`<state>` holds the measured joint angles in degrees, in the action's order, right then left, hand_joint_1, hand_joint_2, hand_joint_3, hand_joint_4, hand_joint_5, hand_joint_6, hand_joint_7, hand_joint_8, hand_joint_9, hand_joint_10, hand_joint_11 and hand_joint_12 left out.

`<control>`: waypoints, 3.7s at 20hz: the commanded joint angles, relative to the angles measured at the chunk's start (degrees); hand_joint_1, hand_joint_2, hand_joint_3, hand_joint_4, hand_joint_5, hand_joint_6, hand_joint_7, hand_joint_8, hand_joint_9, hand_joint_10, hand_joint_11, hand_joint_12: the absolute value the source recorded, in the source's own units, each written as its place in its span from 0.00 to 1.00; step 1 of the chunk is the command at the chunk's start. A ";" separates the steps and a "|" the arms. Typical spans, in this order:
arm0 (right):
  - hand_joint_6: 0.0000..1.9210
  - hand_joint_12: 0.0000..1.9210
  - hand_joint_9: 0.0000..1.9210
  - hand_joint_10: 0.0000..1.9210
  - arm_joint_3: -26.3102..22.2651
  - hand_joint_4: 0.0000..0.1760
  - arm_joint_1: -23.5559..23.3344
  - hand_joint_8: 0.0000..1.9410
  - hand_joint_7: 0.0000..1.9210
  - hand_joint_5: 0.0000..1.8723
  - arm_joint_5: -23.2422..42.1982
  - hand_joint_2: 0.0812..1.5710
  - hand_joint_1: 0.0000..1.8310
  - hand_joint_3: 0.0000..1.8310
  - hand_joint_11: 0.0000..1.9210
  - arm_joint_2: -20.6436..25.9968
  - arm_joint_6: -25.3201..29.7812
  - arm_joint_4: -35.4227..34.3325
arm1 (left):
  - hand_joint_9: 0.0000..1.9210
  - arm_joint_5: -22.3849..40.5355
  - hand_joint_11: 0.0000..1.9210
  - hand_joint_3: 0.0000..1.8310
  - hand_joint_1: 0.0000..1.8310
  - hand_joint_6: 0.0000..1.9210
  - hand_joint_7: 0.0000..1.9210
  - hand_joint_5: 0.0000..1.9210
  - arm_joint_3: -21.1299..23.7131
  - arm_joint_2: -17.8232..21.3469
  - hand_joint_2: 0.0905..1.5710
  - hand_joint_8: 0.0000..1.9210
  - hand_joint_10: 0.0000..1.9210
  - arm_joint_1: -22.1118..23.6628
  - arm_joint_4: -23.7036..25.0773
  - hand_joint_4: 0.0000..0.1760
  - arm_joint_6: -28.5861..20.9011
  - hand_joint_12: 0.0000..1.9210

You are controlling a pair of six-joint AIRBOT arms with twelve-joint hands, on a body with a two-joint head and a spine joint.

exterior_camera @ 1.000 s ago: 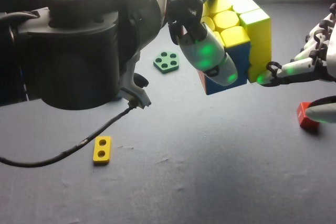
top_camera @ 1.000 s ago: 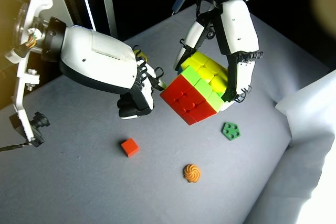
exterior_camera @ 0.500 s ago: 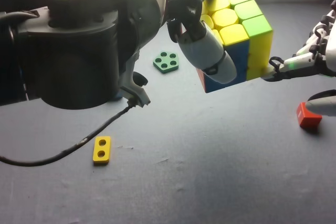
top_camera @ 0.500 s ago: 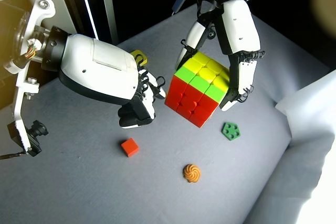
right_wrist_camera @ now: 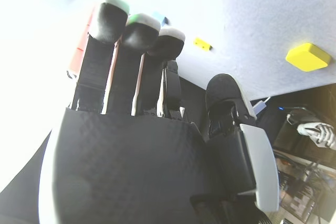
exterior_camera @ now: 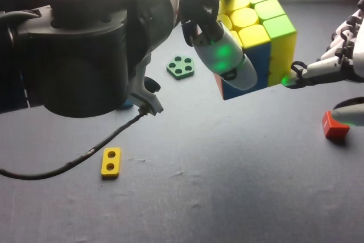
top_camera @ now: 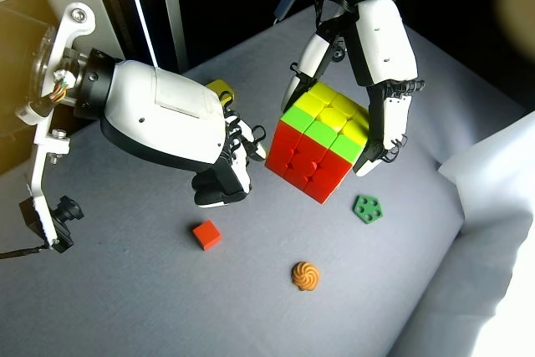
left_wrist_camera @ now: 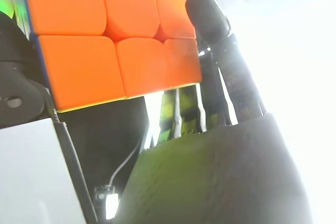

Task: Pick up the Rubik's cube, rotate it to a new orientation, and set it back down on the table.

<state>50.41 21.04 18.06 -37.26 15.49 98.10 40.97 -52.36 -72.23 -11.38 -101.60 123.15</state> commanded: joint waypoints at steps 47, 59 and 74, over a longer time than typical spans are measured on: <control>0.00 1.00 0.41 1.00 -2.74 0.00 -16.24 0.99 0.38 0.18 6.01 0.99 0.00 0.00 0.37 9.83 -8.83 -19.20 | 0.18 -10.13 0.00 0.00 0.25 0.01 0.22 0.17 -4.21 -0.23 0.60 0.01 0.08 -17.95 30.36 0.00 -14.16 0.52; 0.00 1.00 0.43 1.00 -2.74 0.00 -16.21 0.98 0.40 0.18 6.01 1.00 0.00 0.00 0.38 9.83 -9.09 -19.20 | 0.05 -11.41 0.00 0.00 0.15 0.00 0.06 0.05 -4.23 0.14 0.42 0.00 0.00 -16.62 31.68 0.00 -14.16 0.19; 0.00 1.00 0.44 1.00 -2.81 0.00 -15.70 0.99 0.39 0.19 6.01 0.99 0.00 0.00 0.40 9.83 -6.48 -19.23 | 0.06 -21.49 0.00 0.00 0.15 0.00 0.07 0.07 -0.96 11.45 0.43 0.00 0.00 -7.71 28.22 0.00 -5.33 0.18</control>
<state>47.68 6.22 22.98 -27.46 8.93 81.65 18.41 -53.39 -60.47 -19.59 -74.96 118.28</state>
